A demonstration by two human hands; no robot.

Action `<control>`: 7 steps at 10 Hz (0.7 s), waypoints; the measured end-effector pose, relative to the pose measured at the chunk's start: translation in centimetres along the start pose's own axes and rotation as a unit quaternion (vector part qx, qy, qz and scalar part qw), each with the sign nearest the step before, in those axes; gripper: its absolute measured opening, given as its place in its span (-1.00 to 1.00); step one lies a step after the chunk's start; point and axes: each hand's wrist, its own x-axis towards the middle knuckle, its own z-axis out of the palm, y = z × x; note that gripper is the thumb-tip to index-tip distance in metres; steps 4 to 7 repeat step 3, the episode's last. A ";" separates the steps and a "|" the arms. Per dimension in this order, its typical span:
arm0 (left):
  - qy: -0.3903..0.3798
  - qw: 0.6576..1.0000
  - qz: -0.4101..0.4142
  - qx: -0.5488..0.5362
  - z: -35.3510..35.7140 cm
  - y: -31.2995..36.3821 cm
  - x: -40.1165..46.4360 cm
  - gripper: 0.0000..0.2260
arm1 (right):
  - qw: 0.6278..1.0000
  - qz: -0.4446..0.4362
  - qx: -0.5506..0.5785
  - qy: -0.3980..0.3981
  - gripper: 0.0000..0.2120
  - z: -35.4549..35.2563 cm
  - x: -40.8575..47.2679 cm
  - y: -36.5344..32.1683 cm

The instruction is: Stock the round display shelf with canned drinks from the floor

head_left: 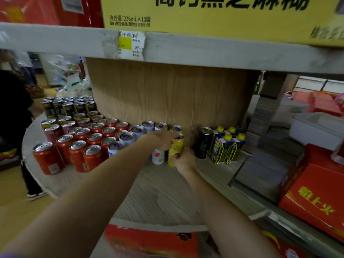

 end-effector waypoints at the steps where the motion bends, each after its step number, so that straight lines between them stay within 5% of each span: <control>1: 0.033 0.999 -0.012 -0.010 1.3 -0.1 -0.4 -0.51 | 1.000 -0.008 0.023 -0.002 -0.54 -0.8 -0.6 -0.2; 2: 0.082 0.994 -0.025 -0.068 3.4 -1.7 1.2 -0.44 | 1.000 -0.009 0.014 -0.001 -0.58 -1.0 -1.3 0.1; 3: 0.084 0.992 -0.022 -0.087 2.8 -0.6 -1.0 -0.59 | 1.000 -0.021 0.001 0.000 -0.77 -0.8 -1.7 0.0; 7: 0.084 0.992 -0.022 -0.087 2.8 -0.6 -1.0 -0.59 | 1.000 -0.021 0.001 0.000 -0.77 -0.8 -1.7 0.0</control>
